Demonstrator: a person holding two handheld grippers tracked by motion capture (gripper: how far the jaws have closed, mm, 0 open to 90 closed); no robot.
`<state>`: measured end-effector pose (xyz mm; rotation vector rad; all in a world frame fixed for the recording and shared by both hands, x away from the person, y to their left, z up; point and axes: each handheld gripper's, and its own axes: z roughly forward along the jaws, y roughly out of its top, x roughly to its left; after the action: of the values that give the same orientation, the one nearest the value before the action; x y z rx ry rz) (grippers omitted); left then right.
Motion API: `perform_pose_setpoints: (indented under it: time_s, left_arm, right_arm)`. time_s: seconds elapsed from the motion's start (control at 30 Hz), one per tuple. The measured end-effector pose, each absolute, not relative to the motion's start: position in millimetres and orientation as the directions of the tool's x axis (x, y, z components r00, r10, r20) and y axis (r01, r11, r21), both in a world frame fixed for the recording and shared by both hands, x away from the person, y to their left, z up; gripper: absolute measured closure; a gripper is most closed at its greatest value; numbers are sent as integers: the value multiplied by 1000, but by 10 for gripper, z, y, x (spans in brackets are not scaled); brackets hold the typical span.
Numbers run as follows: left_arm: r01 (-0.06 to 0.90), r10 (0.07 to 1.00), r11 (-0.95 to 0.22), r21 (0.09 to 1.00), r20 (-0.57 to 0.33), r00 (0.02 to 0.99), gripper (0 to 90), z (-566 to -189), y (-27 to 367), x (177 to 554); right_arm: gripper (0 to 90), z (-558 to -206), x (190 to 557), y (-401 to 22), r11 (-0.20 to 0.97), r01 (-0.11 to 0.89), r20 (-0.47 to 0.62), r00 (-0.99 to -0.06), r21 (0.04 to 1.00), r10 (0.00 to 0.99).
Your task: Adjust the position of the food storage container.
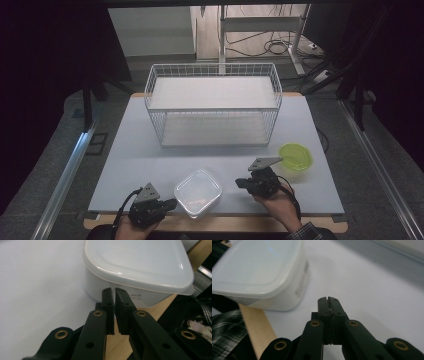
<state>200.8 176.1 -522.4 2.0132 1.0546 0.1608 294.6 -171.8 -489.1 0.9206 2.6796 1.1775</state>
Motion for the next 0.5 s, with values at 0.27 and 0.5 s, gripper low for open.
perform_pose_setpoints:
  time_s: [0.27, 0.5]
  left_arm:
    - [642, 728, -281, 713, -278, 627, 864, -5280, 1631, 2176]
    - [646, 728, -294, 704, -273, 628, 864, -5293, 1560, 2363]
  right_arm:
    - [884, -4936, 2888, -1631, 539, 505, 190, -824, 674, 534]
    - [880, -4977, 2950, -1634, 525, 522, 199, -810, 672, 551]
